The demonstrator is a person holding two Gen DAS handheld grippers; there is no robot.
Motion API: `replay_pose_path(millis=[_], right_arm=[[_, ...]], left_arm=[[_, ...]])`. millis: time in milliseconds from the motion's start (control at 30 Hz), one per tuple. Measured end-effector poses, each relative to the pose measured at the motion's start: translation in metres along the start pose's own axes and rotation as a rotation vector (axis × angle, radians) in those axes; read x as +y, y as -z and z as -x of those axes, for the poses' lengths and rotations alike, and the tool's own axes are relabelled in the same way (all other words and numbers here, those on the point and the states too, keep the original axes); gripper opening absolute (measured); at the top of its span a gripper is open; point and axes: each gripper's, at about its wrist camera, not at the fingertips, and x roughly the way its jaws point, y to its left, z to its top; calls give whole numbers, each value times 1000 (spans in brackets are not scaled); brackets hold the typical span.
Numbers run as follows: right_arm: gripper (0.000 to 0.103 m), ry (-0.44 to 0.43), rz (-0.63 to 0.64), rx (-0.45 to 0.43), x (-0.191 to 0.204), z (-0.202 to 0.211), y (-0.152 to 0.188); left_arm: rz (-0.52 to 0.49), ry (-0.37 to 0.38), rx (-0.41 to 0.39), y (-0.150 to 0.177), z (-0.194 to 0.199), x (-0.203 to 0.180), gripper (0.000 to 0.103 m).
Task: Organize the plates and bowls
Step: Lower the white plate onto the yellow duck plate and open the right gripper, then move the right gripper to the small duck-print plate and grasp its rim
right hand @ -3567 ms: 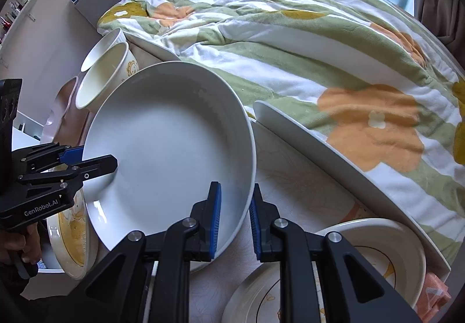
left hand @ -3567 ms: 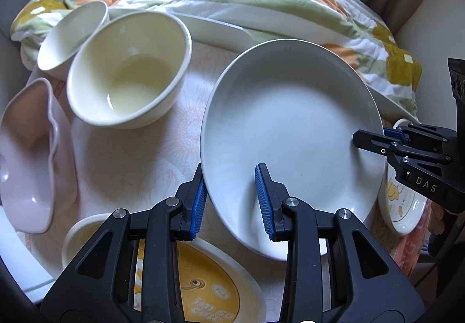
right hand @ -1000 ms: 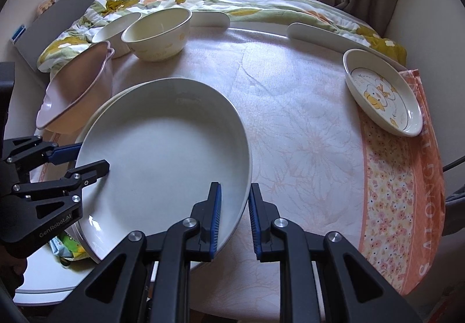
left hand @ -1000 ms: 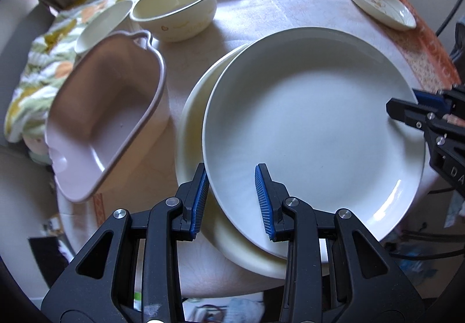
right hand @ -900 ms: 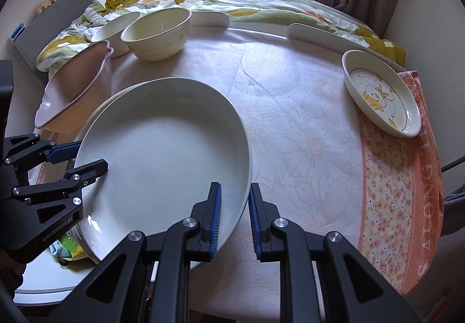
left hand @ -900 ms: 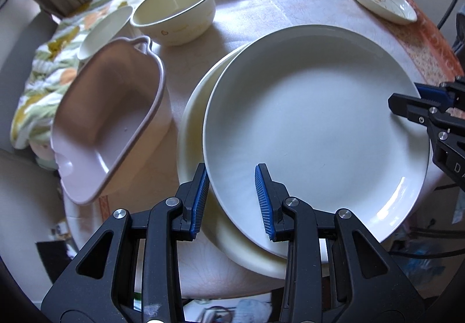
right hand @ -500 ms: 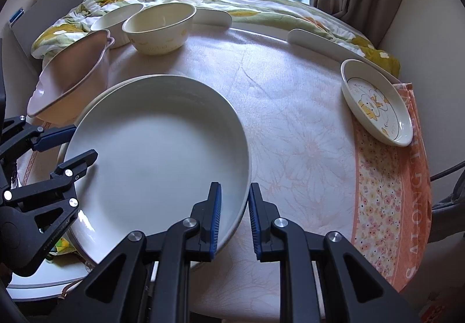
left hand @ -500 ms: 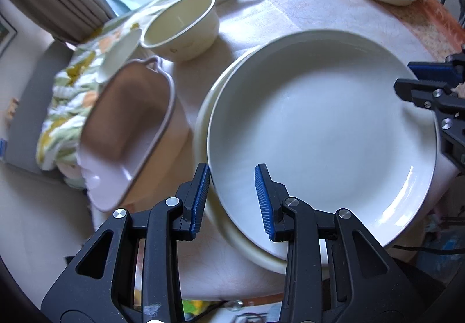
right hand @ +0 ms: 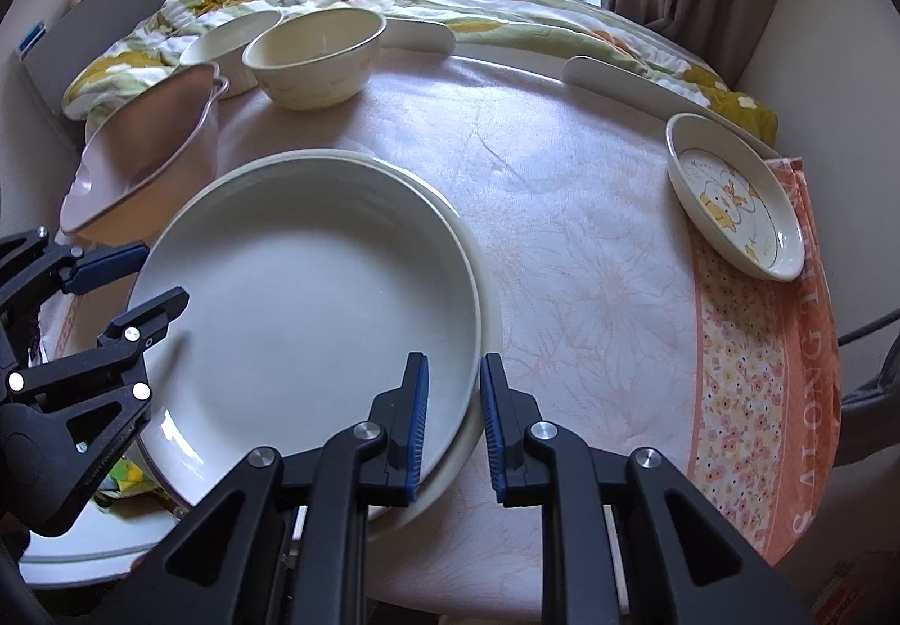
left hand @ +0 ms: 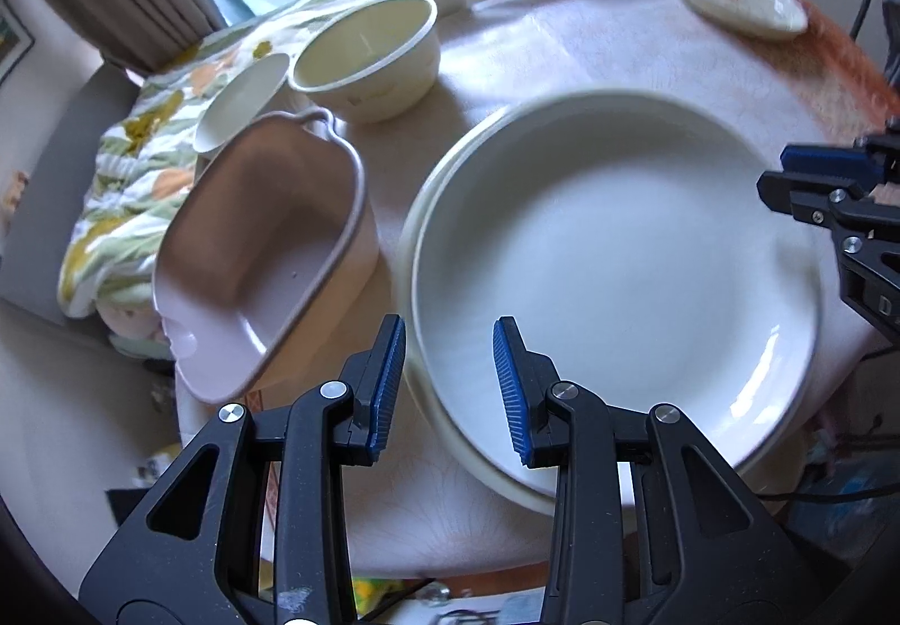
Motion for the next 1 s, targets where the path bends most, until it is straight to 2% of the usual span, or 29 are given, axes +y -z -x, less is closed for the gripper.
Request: replay_pose_path(millis=[133, 200, 233, 267, 300, 333, 367, 433, 567, 667, 733, 900, 1000], right_arm=[[17, -20, -63, -28, -12, 18, -4], [18, -35, -105, -56, -21, 31, -7], [22, -40, -124, -77, -25, 39, -8], [40, -41, -140, -99, -29, 47, -8], [74, -39, -162, -135, -35, 58, -9], [91, -34, -179, -171, -41, 69, -9], [103, -25, -194, -206, -46, 80, -8], [103, -1, -217, -254, -57, 96, -6], [103, 36, -281, -294, -82, 126, -3], [103, 100, -328, -273, -106, 144, -3], [103, 138, -353, -323, -123, 160, 0], [103, 203, -406, -377, -164, 175, -7], [103, 172, -468, -365, -195, 160, -10]], left_arm=[[47, 57, -42, -10, 22, 13, 30], [98, 135, -73, -19, 35, 23, 32], [119, 169, -96, -23, 42, 27, 42], [143, 204, -138, -29, 53, 33, 53], [157, 220, -176, -33, 63, 37, 87], [169, 229, -221, -37, 73, 40, 103], [180, 238, -280, -40, 86, 44, 103], [173, 277, -346, -52, 104, 47, 103], [127, 371, -351, -90, 114, 40, 103], [91, 441, -353, -118, 116, 27, 103], [73, 489, -362, -138, 116, 21, 103], [10, 537, -346, -188, 106, -13, 103], [-19, 550, -310, -216, 90, -42, 103]])
